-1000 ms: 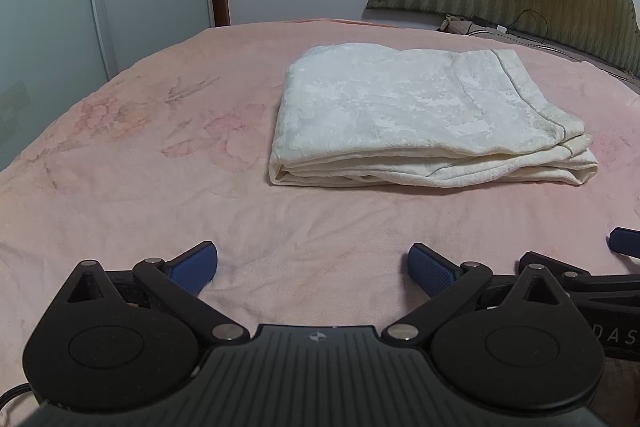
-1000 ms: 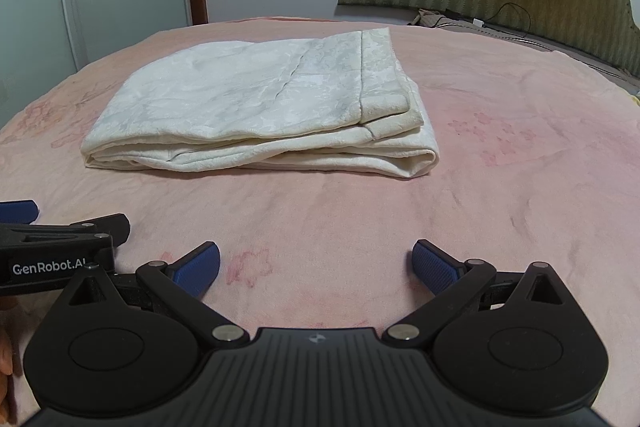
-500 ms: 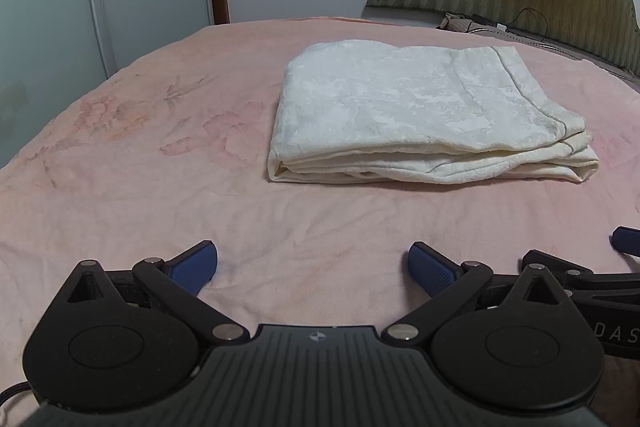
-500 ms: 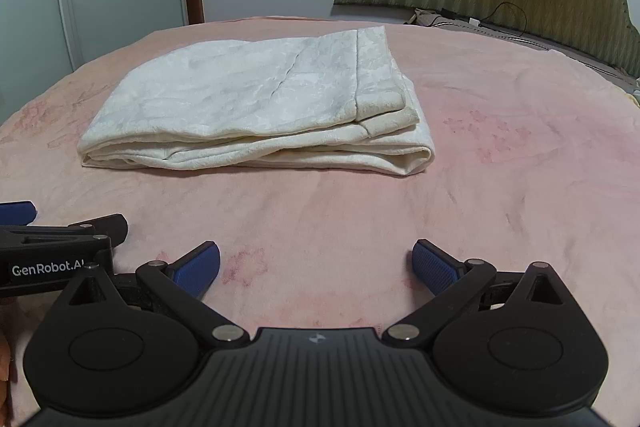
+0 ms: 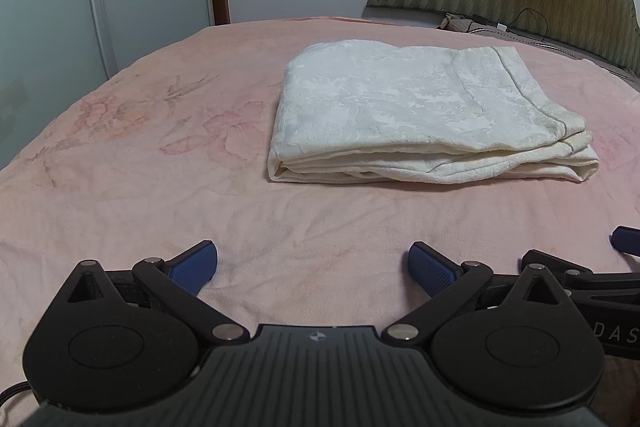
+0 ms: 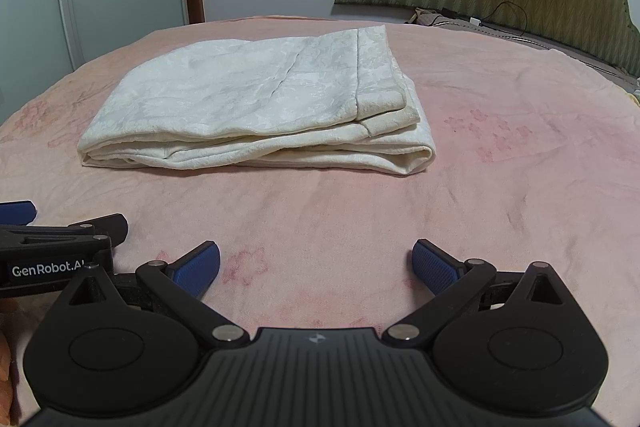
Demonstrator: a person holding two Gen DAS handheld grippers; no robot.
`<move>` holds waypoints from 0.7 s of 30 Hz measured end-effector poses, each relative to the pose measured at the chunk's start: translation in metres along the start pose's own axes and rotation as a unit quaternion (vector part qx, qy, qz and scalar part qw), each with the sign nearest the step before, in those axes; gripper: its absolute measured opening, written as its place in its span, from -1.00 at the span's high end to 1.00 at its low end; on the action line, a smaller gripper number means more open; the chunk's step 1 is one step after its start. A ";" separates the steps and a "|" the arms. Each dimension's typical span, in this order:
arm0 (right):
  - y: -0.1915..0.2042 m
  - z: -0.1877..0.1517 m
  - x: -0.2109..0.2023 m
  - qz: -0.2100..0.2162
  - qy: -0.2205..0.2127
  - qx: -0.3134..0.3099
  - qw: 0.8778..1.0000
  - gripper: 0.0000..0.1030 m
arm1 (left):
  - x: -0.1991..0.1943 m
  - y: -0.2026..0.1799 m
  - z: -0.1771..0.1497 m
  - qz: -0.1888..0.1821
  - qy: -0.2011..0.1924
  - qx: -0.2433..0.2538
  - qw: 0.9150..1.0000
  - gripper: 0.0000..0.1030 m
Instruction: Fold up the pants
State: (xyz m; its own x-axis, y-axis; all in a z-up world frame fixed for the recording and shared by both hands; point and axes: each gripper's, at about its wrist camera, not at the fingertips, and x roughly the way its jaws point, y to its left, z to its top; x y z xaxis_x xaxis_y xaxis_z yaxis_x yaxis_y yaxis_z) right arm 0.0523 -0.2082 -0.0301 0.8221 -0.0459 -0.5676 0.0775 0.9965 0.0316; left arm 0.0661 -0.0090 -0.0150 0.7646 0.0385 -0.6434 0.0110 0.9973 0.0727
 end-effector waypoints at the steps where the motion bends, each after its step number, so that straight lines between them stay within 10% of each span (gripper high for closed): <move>1: 0.000 0.000 0.000 0.000 0.000 0.000 1.000 -1.00 | 0.000 0.000 0.000 0.000 0.000 0.000 1.000 -1.00; 21: 0.000 0.000 0.001 0.006 0.000 0.001 1.000 -1.00 | 0.000 0.000 0.000 -0.001 0.000 -0.001 1.000 -1.00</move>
State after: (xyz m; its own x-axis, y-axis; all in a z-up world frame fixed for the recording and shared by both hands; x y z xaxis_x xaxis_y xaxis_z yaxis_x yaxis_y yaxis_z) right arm 0.0527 -0.2080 -0.0308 0.8233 -0.0346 -0.5665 0.0690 0.9968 0.0393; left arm 0.0658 -0.0089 -0.0152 0.7643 0.0371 -0.6438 0.0109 0.9975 0.0703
